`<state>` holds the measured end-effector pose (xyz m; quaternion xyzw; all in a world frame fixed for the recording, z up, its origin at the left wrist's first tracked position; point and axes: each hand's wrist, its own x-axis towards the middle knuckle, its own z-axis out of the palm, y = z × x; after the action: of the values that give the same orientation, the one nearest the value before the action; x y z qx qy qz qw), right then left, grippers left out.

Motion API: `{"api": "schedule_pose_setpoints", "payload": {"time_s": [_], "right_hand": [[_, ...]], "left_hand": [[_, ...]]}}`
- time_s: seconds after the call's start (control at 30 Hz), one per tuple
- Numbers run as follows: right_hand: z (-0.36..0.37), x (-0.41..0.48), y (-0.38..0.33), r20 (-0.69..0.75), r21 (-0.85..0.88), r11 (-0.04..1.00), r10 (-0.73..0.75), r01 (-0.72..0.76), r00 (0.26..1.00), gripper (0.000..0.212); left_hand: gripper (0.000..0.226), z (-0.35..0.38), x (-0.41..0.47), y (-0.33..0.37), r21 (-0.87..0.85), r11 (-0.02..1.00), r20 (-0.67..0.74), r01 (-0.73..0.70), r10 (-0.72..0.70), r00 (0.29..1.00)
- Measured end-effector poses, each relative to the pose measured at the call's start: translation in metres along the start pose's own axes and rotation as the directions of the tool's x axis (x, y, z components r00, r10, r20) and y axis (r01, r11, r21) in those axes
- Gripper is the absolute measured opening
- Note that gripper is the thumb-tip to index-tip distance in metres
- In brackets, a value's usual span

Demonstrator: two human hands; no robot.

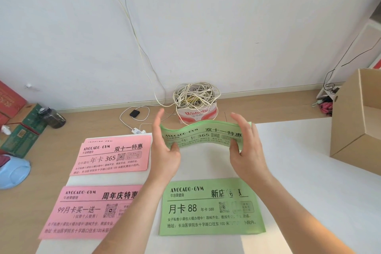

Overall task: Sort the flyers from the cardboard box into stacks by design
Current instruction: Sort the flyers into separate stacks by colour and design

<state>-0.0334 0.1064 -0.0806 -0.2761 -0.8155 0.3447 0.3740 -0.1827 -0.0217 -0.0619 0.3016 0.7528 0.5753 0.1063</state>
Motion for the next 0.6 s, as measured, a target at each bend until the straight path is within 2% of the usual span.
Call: {"api": "schedule_pose_setpoints", "payload": {"time_s": [0.13, 0.27, 0.4, 0.47, 0.6], "right_hand": [[-0.001, -0.005, 0.001, 0.108, -0.012, 0.998, 0.059, -0.058, 0.992, 0.086], [-0.005, -0.003, 0.002, 0.167, -0.059, 0.996, 0.079, -0.07, 0.983, 0.086], [-0.012, 0.005, -0.002, 0.213, -0.03, 0.993, 0.122, -0.118, 0.969, 0.089], [-0.013, 0.01, -0.002, 0.277, -0.049, 0.981, 0.195, -0.188, 0.941, 0.089], [-0.007, 0.018, -0.006, 0.389, -0.202, 0.914, 0.404, -0.351, 0.828, 0.09]], "left_hand": [[0.094, -0.003, -0.004, -0.002, 0.035, 0.999, 0.052, 0.015, -0.017, 0.999], [0.092, -0.007, -0.003, -0.006, 0.15, 0.988, 0.034, 0.037, -0.043, 0.999], [0.096, -0.016, 0.002, -0.007, 0.218, 0.976, 0.027, 0.0, -0.006, 1.0], [0.097, -0.02, 0.004, -0.01, 0.305, 0.952, 0.063, 0.004, -0.024, 0.998], [0.088, -0.023, 0.005, -0.021, 0.538, 0.841, 0.128, 0.06, -0.152, 0.98]]}}
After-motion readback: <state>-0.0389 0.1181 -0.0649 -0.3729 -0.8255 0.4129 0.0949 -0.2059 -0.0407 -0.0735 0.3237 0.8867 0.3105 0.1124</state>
